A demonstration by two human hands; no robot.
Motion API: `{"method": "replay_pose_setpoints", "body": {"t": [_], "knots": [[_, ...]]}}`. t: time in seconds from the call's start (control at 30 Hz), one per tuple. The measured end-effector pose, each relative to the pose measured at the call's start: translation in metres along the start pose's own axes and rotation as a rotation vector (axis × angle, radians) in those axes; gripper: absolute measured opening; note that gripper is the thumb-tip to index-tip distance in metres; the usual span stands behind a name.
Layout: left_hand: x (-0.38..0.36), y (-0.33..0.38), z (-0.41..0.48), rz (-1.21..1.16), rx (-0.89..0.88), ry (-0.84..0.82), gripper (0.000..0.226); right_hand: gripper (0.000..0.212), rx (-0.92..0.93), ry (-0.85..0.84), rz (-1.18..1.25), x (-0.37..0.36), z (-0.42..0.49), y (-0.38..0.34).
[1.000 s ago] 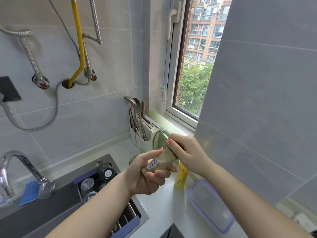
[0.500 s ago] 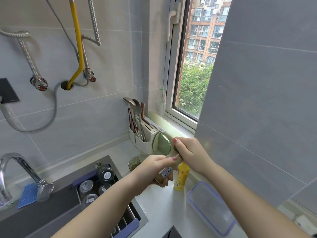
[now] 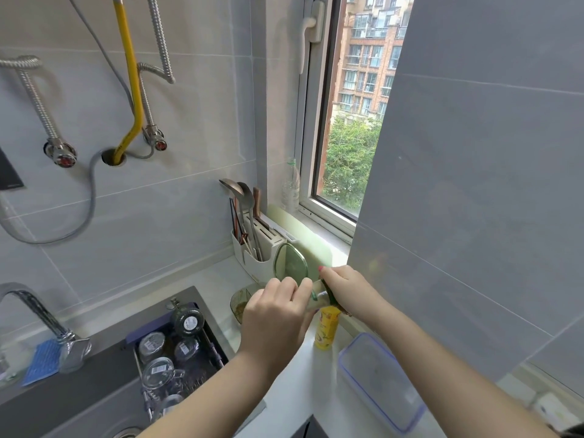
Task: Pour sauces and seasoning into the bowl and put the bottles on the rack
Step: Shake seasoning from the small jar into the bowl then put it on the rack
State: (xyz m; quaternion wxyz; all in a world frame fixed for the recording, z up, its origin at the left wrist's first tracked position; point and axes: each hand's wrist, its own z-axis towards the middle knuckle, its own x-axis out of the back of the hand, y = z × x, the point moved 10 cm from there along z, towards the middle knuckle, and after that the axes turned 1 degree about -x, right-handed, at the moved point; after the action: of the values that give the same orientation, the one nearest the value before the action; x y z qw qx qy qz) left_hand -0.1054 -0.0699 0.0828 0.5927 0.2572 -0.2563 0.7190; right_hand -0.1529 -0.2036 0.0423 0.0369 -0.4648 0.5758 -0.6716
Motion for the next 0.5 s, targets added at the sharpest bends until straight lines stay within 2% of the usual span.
{"method": "replay_pose_setpoints", "body": {"t": [0.07,0.13,0.23,0.3,0.37,0.5], "knots": [[-0.005,0.004,-0.003,0.01,-0.017,-0.02,0.036,0.037,-0.099,-0.07,-0.007,-0.006,-0.001,0.013],[-0.011,0.003,-0.004,-0.022,0.014,-0.07,0.036,0.041,-0.112,-0.089,-0.016,-0.007,-0.002,0.015],[-0.019,-0.017,-0.004,-0.177,0.239,-0.22,0.035,0.061,-0.058,-0.148,0.05,-0.009,-0.008,0.002],[-0.031,-0.037,-0.015,-0.413,0.503,-0.371,0.035,0.061,-0.023,-0.23,0.174,-0.015,-0.012,-0.01],[-0.039,-0.052,-0.028,-0.709,0.737,-0.416,0.031,0.051,0.026,-0.269,0.235,-0.017,-0.011,-0.021],[-0.034,-0.059,-0.039,-1.157,0.944,-0.42,0.021,0.037,0.137,-0.31,0.185,-0.036,-0.002,-0.042]]}}
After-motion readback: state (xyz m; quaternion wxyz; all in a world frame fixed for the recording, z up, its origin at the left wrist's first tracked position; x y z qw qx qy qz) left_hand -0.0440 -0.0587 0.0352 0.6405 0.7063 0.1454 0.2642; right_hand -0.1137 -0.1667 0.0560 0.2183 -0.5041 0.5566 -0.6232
